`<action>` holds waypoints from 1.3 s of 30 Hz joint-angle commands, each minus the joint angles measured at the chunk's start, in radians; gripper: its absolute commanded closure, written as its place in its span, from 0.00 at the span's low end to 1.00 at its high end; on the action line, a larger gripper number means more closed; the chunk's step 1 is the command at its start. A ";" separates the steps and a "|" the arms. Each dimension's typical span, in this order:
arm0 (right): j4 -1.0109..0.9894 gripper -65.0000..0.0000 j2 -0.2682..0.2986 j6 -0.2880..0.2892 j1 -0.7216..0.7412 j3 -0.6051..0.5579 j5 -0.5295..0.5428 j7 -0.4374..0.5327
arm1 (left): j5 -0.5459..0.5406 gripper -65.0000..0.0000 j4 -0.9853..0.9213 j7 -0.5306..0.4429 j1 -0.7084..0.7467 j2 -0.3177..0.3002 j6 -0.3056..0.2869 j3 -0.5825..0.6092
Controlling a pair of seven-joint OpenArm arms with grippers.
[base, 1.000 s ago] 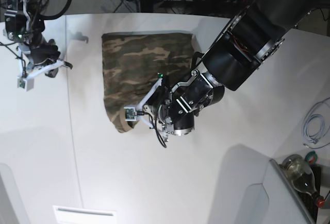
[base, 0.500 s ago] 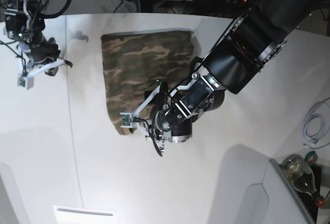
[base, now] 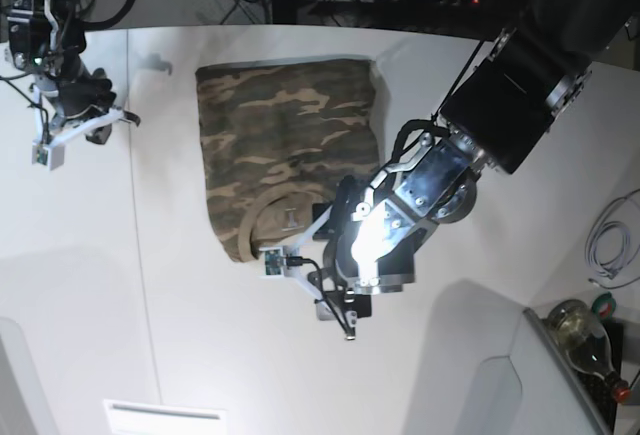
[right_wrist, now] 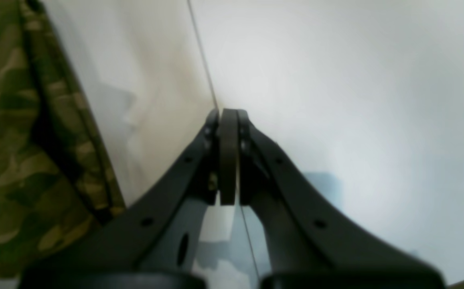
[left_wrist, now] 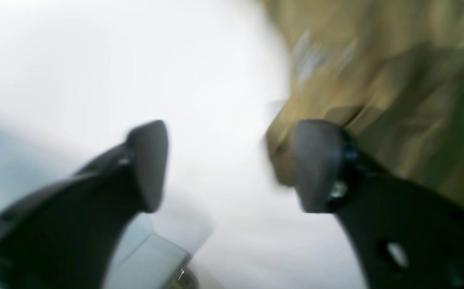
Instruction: Layout the t-shirt on the table in an organized manner, then fold the t-shirt properly
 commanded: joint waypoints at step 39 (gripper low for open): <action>-0.670 1.00 -0.017 0.009 -0.258 -0.495 0.004 0.296 | -0.004 1.00 -0.400 -0.826 1.040 -0.091 0.122 -0.594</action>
